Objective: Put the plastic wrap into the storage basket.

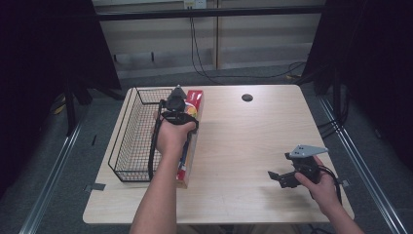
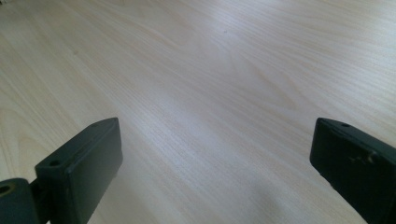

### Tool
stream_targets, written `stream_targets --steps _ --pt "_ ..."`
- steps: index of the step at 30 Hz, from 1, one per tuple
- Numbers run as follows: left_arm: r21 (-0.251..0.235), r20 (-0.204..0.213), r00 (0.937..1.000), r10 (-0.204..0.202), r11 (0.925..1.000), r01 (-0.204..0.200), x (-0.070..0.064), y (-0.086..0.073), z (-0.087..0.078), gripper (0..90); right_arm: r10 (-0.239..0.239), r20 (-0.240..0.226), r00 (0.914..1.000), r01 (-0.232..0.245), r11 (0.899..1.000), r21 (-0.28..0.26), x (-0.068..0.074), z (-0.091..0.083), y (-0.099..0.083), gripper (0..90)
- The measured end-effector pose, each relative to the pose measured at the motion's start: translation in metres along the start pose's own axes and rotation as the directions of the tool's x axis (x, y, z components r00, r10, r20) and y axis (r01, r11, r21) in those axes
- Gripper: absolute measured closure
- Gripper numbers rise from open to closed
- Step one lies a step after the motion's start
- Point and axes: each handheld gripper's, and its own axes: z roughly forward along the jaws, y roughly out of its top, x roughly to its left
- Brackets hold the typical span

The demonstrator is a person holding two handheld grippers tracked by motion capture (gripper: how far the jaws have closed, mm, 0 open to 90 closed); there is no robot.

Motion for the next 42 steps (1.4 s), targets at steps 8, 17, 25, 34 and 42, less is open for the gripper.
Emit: stream_targets --steps 8,17,25,34,42 --pt "-0.006 -0.001 1.0 -0.007 1.0 0.007 0.005 0.001 -0.006 45.2 -0.006 0.001 1.0 0.006 1.0 0.004 0.0 0.0 0.0 2.3" --pt "-0.01 -0.006 0.9999 -0.014 0.9999 0.014 0.009 0.002 -0.013 45.2 -0.008 0.002 1.0 0.008 1.0 0.003 0.0 0.0 0.0 2.3" --pt "-0.008 -0.026 0.9995 -0.017 0.9998 0.017 0.015 0.003 -0.019 45.2 -0.013 0.002 0.9999 0.013 1.0 0.004 0.001 0.0 0.0 2.3" --pt "-0.007 -0.033 0.9991 -0.025 0.9997 0.025 0.02 0.005 -0.024 45.1 -0.008 -0.003 1.0 0.008 1.0 0.009 0.0 0.0 0.0 2.3" --pt "-0.012 -0.036 0.9986 -0.039 0.9992 0.038 0.027 0.003 -0.028 45.1 -0.001 0.003 1.0 0.001 1.0 -0.005 -0.001 0.003 0.003 2.3"
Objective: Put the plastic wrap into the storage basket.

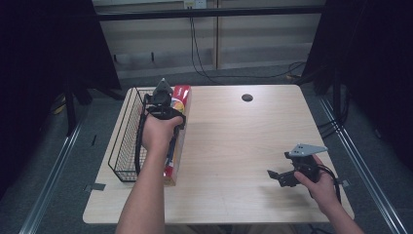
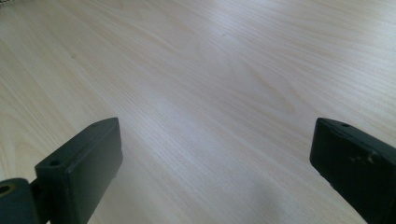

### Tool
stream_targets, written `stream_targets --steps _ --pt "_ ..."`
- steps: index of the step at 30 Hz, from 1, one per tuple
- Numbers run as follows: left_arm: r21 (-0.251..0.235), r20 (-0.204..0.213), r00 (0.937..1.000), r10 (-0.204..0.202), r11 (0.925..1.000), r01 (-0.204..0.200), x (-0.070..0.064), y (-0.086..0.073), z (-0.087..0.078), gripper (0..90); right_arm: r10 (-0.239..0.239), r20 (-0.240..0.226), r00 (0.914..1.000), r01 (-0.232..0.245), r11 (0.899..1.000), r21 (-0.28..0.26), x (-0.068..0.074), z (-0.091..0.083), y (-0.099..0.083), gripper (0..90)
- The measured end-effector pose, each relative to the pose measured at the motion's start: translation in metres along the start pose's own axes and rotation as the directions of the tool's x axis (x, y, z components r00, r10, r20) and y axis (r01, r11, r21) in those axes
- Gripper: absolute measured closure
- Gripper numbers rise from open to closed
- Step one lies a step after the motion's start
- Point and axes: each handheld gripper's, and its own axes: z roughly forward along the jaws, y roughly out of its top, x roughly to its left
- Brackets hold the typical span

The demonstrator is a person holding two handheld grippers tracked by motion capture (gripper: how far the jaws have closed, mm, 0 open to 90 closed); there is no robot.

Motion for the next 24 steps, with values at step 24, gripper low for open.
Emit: stream_targets --steps 24 --pt "-0.006 -0.029 0.9983 -0.05 0.9988 0.049 0.031 -0.005 -0.011 45.0 -0.011 -0.025 0.9996 0.011 1.0 0.007 0.003 0.004 0.003 2.3"
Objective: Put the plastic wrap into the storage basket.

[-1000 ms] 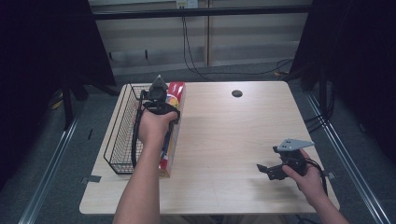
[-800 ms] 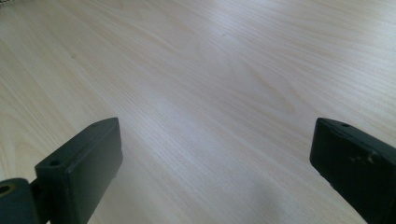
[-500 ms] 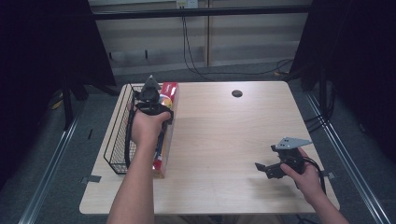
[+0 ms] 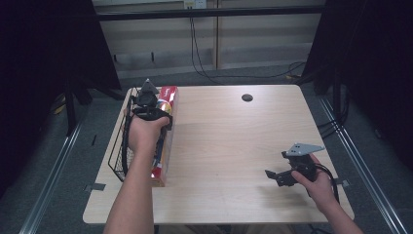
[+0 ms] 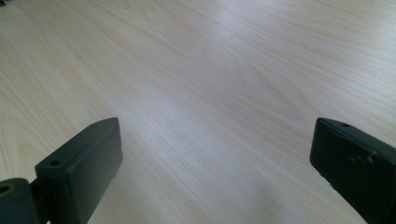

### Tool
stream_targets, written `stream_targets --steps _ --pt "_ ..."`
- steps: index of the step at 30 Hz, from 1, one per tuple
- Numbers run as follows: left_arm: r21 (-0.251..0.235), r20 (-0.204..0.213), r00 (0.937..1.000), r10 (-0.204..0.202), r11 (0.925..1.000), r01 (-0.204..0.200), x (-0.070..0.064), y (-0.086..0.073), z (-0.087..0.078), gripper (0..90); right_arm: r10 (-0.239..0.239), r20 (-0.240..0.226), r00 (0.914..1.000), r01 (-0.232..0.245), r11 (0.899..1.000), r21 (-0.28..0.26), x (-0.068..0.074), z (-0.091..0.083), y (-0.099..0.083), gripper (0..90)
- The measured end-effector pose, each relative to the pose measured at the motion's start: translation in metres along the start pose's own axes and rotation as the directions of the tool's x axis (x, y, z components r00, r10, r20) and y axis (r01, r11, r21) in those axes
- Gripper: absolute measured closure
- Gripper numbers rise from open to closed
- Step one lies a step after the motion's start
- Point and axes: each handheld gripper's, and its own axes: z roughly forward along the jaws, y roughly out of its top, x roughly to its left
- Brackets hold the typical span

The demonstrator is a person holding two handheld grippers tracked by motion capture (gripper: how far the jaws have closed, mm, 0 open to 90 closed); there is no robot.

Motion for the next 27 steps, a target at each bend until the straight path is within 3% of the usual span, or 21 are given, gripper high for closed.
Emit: stream_targets --steps 27 --pt "0.006 -0.018 0.9987 -0.048 0.9988 0.048 0.031 -0.003 0.006 44.9 -0.002 0.001 1.0 0.002 1.0 0.003 0.002 0.0 -0.001 2.3"
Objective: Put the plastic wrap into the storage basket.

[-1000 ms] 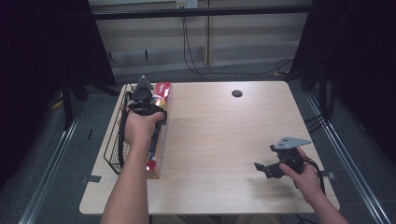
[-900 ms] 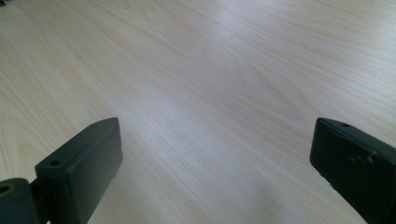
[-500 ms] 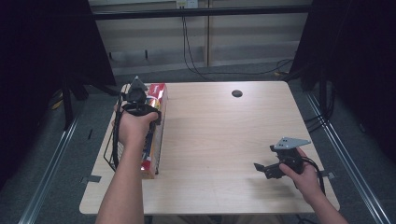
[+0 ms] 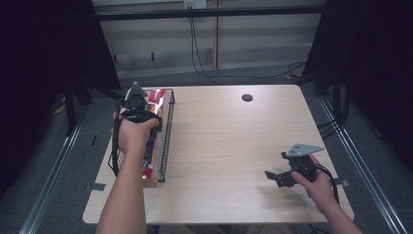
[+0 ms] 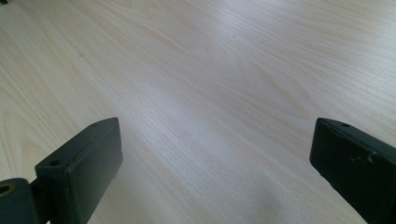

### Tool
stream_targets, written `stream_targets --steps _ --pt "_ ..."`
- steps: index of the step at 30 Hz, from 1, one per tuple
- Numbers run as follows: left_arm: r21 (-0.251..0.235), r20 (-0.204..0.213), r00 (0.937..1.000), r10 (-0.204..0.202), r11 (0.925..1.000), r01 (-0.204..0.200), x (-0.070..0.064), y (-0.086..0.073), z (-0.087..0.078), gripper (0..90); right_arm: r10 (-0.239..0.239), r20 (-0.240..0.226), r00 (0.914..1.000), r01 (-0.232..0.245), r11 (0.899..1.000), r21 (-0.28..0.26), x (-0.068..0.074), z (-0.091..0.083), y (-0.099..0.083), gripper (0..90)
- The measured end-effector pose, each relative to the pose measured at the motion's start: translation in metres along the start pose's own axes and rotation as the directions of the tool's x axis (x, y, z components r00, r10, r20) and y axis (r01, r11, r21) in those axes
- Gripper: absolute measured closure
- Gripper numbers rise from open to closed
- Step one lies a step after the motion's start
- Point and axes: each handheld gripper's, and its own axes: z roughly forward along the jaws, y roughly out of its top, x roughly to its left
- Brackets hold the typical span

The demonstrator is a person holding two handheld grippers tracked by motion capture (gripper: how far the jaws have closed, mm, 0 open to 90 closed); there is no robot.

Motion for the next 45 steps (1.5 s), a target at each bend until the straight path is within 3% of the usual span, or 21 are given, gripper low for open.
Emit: stream_targets --steps 9,10,20,28,37,45 --pt "-0.001 -0.011 0.9999 -0.009 1.0 0.009 0.012 0.0 0.002 44.9 0.001 -0.003 1.0 -0.001 1.0 0.0 0.0 0.0 0.0 2.3" --pt "-0.007 -0.01 0.9995 -0.031 0.9995 0.031 0.011 0.0 0.003 44.9 -0.004 -0.006 1.0 0.004 1.0 0.003 0.0 0.0 0.0 2.3" --pt "0.004 -0.024 0.9995 -0.018 0.9998 0.018 0.018 0.003 0.009 44.9 0.002 -0.001 1.0 -0.002 1.0 -0.003 -0.001 0.0 -0.001 2.3" --pt "0.001 -0.017 0.9991 -0.038 0.9993 0.038 0.02 0.006 0.013 44.9 0.0 -0.001 1.0 0.0 1.0 -0.001 -0.001 0.0 -0.001 2.3" --pt "0.005 -0.023 0.9995 -0.024 0.9997 0.024 0.027 0.008 0.017 44.8 -0.002 -0.004 1.0 0.002 1.0 0.007 0.0 0.0 -0.001 2.3" --pt "0.009 -0.02 0.9987 -0.046 0.9989 0.046 0.033 0.009 0.023 44.8 -0.007 0.0 1.0 0.007 1.0 0.01 0.001 0.0 -0.001 2.3"
